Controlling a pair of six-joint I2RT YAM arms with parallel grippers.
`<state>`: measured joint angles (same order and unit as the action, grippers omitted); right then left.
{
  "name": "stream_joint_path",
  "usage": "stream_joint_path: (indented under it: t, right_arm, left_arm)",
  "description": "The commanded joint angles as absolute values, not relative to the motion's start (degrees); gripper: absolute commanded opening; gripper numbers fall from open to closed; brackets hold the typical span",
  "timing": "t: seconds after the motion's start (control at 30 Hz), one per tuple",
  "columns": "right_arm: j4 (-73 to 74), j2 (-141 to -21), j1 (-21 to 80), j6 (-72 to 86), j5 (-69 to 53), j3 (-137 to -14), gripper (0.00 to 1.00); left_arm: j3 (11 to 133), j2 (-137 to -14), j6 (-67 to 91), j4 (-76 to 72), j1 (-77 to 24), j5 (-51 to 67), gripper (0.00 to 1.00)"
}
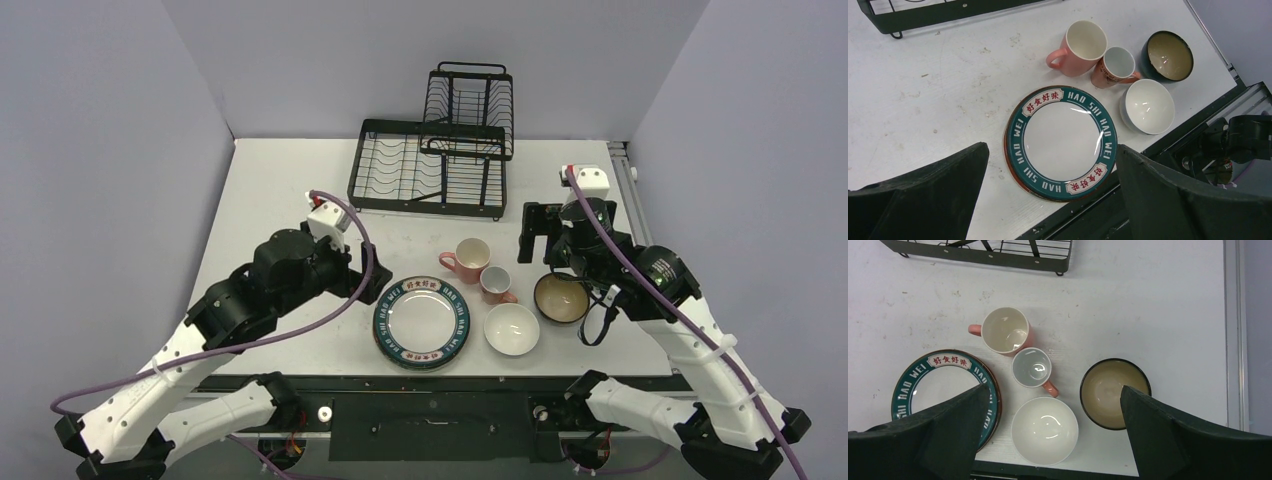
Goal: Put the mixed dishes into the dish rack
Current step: Pick up the cup at the center of the board.
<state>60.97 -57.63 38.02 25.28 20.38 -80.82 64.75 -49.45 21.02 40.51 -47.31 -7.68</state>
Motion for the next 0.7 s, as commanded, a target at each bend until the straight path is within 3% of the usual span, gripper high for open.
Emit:
stream_joint_path:
  t: [0.0, 0.67]
  right_arm:
    - [59.59, -56.94, 38.28, 25.49, 20.01, -79.45, 0.98]
    - [56.66, -62.79, 39.85, 39.20, 20.32, -75.98, 0.87]
  left_arm:
    - [62.84, -46.70, 23.35, 41.66, -47.37, -8.46, 0.96]
    - [54.16, -44.51, 20.70, 38.78, -47.38, -4.83, 0.96]
